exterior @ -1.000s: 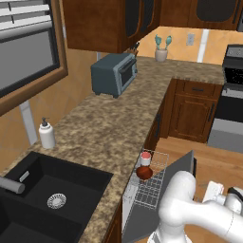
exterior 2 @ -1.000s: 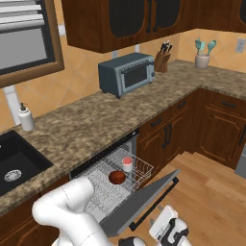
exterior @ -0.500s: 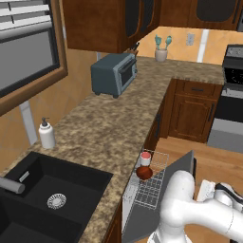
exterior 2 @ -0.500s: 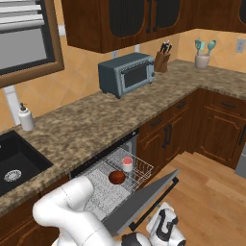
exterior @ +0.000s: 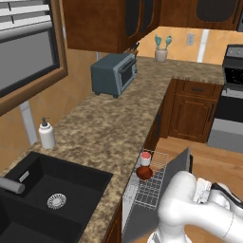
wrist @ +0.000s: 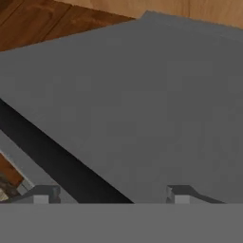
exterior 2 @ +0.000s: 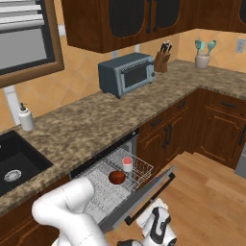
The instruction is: Pick up the cup and bowl from the counter, place them in the dishwasher, and close the dishwasher door.
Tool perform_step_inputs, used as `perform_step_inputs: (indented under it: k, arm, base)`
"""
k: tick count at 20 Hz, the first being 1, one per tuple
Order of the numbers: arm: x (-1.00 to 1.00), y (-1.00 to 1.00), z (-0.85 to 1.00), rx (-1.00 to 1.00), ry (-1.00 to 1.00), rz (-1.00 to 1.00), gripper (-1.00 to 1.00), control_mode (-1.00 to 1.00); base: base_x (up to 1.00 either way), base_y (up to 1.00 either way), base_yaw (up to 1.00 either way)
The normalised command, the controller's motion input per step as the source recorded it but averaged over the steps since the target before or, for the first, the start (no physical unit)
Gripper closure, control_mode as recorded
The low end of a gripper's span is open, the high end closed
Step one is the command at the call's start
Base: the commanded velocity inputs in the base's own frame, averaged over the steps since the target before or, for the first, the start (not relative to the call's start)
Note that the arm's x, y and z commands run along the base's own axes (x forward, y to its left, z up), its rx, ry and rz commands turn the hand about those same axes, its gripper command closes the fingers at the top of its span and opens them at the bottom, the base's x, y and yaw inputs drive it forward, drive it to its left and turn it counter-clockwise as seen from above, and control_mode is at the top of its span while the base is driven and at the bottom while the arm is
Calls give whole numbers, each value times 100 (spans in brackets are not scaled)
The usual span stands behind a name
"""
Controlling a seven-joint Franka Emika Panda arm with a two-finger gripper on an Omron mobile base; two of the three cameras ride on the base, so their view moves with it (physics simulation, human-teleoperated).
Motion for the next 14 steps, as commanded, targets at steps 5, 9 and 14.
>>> perform_step_inputs:
  k: [5,9,14]
  arm:
    - [20,100,10,35,0,11,-100,-100]
    - [38,100,-3,31,0,10,-100,-100]
    - [42,100,-30,22,0,10,-100,-100]
  base:
    - [0,0,0]
    - [0,0,0]
    - [0,0,0]
